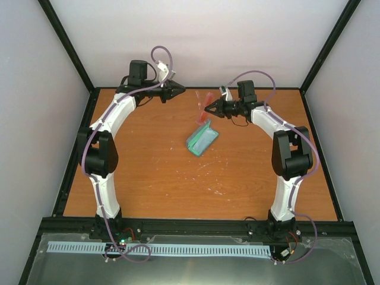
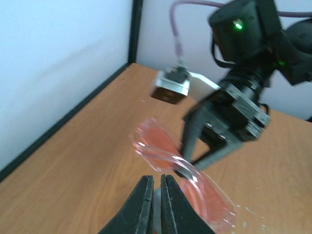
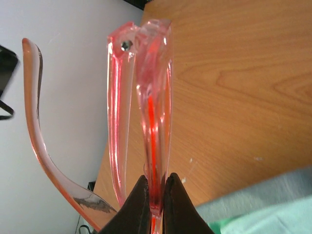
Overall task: Organize the sunglasses
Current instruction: Fold the sunglasses.
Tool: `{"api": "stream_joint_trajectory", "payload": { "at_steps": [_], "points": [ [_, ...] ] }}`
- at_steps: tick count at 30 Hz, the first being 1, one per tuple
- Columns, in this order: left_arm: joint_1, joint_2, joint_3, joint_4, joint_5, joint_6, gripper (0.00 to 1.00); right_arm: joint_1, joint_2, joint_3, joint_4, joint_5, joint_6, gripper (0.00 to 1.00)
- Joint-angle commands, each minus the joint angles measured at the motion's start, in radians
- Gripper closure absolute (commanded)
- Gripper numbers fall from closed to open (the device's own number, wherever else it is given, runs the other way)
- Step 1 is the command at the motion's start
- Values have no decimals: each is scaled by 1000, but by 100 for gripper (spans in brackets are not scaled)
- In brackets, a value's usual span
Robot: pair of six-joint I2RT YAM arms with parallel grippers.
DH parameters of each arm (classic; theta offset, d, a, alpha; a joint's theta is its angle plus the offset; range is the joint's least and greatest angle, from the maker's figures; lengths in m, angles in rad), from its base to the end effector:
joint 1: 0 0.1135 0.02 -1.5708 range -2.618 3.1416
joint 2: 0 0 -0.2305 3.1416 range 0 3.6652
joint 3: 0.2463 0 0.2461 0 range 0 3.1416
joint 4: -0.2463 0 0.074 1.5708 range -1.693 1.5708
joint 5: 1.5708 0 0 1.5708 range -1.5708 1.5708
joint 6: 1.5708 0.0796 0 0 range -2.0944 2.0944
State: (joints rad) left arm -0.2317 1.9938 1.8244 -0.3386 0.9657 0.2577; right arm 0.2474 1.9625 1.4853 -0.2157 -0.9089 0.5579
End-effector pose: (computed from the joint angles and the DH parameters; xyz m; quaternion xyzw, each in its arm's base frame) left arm 0.4368 -0.1703 0.2846 0.4133 0.6838 -0.3944 0.4540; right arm 0.4133 0.1692 0.1917 -0.0585 0.8324 0.5152 0.1956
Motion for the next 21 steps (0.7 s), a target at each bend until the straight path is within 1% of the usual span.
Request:
{"api": "stream_joint_trajectory", "payload": {
  "at_steps": [1,4,9,13,21],
  "points": [
    [-1,-6,-53,3,184,-1,92,-3,50,110,-17,-58,-1,97],
    [-12,-2,-72,68,234,-49,91,-3,55,135,-18,-93,3,97],
    [-56,28,-47,142,245,-94,91,7,37,121,-15,-149,-6,97],
    [-77,53,-39,219,263,-150,90,32,25,119,-53,-175,-45,97],
    [-91,113,-19,256,262,-166,88,76,-34,97,-63,-259,-93,97]
  ]
}}
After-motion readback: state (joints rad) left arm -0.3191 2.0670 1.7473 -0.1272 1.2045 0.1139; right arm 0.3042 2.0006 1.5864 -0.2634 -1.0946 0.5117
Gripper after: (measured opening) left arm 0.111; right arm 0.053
